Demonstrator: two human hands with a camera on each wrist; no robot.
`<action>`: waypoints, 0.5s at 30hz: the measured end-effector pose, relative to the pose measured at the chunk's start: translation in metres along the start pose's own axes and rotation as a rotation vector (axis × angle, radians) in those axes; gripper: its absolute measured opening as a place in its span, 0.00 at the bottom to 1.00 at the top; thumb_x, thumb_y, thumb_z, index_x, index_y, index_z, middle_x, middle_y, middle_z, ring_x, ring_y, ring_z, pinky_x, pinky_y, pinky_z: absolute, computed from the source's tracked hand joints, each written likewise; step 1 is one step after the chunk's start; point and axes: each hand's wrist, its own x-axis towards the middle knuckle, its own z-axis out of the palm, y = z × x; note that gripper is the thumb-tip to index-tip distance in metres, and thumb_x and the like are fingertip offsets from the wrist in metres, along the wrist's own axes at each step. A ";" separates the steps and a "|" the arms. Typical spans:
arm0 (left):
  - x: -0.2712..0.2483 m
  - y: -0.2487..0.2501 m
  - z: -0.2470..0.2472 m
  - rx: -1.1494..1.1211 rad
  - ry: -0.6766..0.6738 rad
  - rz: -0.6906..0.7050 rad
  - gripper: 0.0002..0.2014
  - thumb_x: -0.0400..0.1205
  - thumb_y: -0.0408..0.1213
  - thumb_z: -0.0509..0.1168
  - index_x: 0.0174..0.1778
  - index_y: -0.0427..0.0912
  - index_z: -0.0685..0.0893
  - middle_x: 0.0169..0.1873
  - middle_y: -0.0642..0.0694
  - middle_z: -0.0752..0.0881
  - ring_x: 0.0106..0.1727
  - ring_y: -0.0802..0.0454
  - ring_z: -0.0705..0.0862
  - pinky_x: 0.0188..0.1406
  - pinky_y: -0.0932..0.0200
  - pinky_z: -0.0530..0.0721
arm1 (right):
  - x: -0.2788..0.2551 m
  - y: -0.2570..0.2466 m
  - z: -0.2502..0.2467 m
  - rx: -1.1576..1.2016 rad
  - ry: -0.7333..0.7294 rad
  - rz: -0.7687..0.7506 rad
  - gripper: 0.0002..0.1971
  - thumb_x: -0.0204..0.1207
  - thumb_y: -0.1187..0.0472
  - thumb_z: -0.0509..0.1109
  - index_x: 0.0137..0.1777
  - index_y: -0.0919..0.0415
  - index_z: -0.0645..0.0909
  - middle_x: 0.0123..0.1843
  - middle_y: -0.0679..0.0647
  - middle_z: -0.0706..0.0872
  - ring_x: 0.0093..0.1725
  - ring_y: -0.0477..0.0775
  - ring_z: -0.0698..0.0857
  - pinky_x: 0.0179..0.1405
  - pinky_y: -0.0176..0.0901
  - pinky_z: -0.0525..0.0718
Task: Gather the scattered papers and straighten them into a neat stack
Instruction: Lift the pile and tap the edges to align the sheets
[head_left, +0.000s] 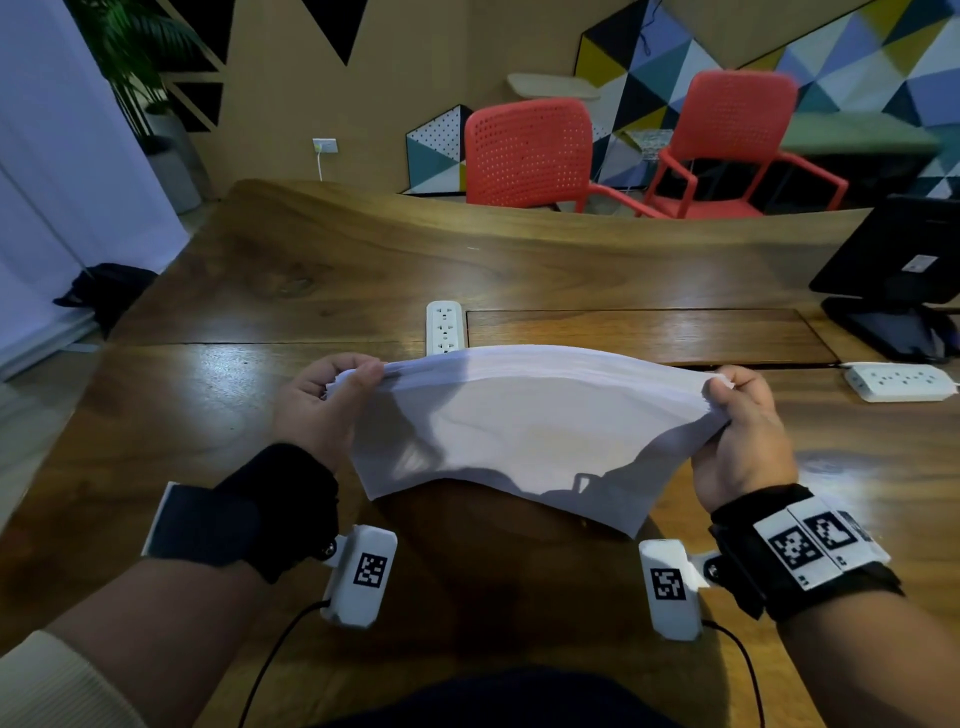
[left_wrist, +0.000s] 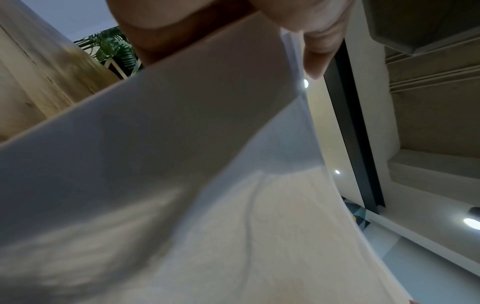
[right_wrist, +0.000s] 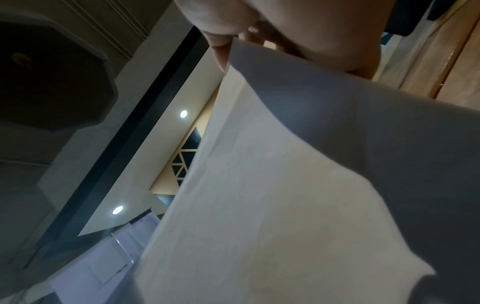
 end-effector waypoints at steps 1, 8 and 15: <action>0.001 0.000 0.001 0.009 0.013 -0.016 0.05 0.60 0.52 0.71 0.24 0.56 0.87 0.33 0.49 0.83 0.36 0.53 0.80 0.29 0.67 0.78 | 0.000 0.000 0.000 0.000 -0.004 -0.001 0.15 0.79 0.68 0.56 0.33 0.50 0.70 0.32 0.43 0.75 0.36 0.45 0.71 0.38 0.38 0.67; 0.002 0.003 0.008 0.113 0.083 0.003 0.08 0.75 0.45 0.67 0.31 0.51 0.83 0.29 0.52 0.81 0.32 0.58 0.78 0.25 0.73 0.75 | -0.004 0.001 0.008 -0.020 -0.034 -0.118 0.14 0.76 0.64 0.68 0.35 0.53 0.67 0.22 0.37 0.80 0.24 0.34 0.78 0.25 0.27 0.76; -0.004 0.000 -0.001 0.041 -0.038 0.128 0.06 0.63 0.40 0.78 0.27 0.55 0.88 0.30 0.62 0.90 0.36 0.65 0.85 0.33 0.71 0.82 | 0.001 0.004 0.010 -0.155 -0.008 -0.257 0.16 0.72 0.63 0.73 0.26 0.46 0.77 0.26 0.41 0.72 0.31 0.44 0.70 0.36 0.32 0.75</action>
